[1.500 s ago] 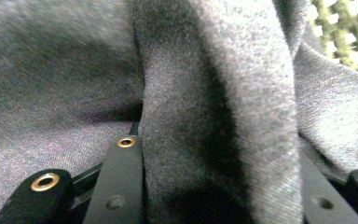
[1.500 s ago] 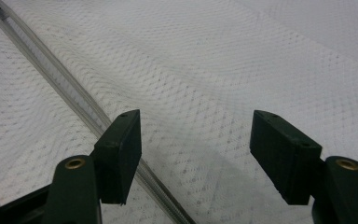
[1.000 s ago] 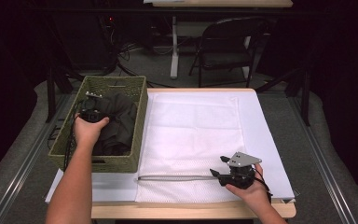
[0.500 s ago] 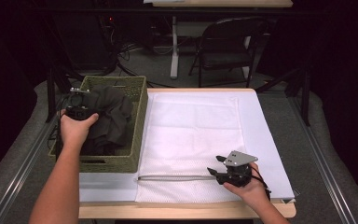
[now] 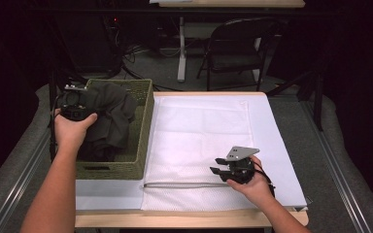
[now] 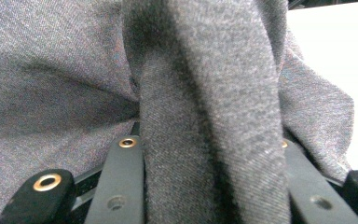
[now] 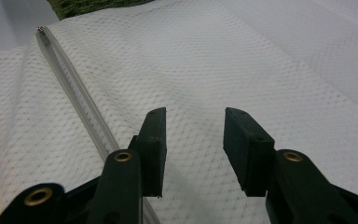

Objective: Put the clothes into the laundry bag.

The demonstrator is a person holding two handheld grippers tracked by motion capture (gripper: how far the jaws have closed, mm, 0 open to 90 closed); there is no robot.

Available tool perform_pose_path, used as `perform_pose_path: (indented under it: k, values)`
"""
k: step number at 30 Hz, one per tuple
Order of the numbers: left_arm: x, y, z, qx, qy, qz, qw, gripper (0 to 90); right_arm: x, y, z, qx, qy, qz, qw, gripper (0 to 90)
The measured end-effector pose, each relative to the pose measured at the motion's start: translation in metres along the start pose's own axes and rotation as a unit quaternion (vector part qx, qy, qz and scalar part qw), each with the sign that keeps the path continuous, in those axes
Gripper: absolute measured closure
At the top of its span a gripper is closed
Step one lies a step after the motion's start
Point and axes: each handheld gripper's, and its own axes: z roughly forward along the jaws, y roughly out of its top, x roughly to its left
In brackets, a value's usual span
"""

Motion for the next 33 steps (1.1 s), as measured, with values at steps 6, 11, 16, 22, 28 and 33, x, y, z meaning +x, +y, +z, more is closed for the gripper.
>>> perform_pose_path:
  k: [6,11,16,22,28,33]
  values:
    - [-0.004,0.003,-0.008,-0.003,-0.004,0.006,1.0000,65.9,0.008,0.000,0.011,0.005,0.023,-0.005,0.9997,62.2]
    - [-0.009,0.004,-0.012,-0.006,-0.011,0.010,0.9999,65.9,0.016,-0.005,0.018,0.014,0.037,-0.012,0.9991,63.0]
    - [-0.014,0.006,-0.015,-0.008,-0.021,0.012,0.9997,65.9,0.022,-0.012,0.021,0.022,0.047,-0.020,0.9984,60.9]
    - [-0.019,0.008,-0.016,-0.010,-0.032,0.013,0.9994,65.9,0.023,-0.018,0.026,0.035,0.049,-0.026,0.9978,57.0]
    - [-0.022,0.008,-0.015,-0.007,-0.035,0.018,0.9992,65.9,0.024,-0.022,0.032,0.050,0.052,-0.033,0.9969,56.2]
    - [-0.024,0.008,-0.014,-0.006,-0.036,0.019,0.9991,65.8,0.024,-0.023,0.037,0.065,0.058,-0.039,0.9955,72.8]
